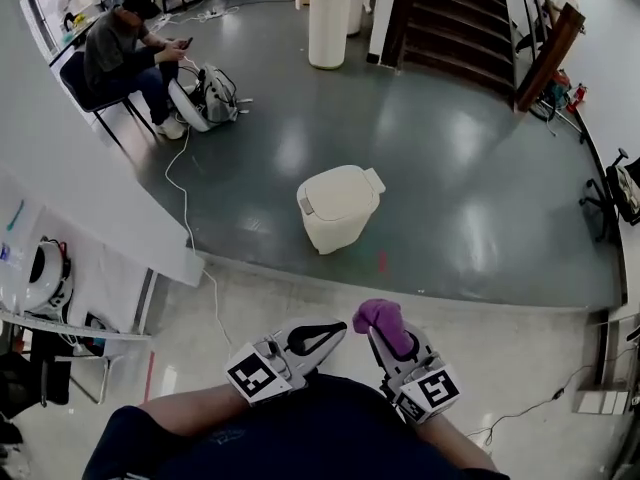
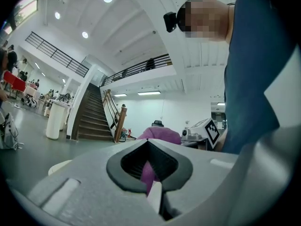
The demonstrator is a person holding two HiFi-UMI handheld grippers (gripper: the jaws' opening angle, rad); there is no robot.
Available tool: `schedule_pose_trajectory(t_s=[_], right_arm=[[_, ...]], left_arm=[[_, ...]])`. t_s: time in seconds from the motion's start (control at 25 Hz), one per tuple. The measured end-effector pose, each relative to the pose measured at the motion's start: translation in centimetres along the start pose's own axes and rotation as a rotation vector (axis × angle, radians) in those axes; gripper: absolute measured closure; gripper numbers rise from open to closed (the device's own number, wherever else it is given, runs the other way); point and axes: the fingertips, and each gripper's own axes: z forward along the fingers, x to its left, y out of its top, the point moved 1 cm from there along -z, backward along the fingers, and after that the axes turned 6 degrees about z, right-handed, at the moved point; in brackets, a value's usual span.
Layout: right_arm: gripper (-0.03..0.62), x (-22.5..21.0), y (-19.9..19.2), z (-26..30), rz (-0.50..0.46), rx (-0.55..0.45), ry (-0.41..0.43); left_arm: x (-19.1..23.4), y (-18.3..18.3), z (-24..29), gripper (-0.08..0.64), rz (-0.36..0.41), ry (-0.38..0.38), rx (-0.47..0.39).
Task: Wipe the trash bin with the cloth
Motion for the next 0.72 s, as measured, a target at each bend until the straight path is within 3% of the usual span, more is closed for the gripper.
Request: schedule_pose_trajectory(t_s=[0.2,0.4,0.72], right_arm=[[0.517,-1.3,1.3,4.9,0.005,-0.003,-0.049],[0.517,-2.7,2.5,7.0,0.013,-0.006,-0.061],[0.518,-7.6,2.5,7.3,0.037,-0.013,-0.035]], left_arm=[[5.5,0.3,0.5,0.571,-0.003,-0.045,0.003],[7.9,1.0,2.3,0.571,-0.019,-0.068,-0.007],[10.4,0.0,6.6,0.571,-0.018,0.007,0.022]])
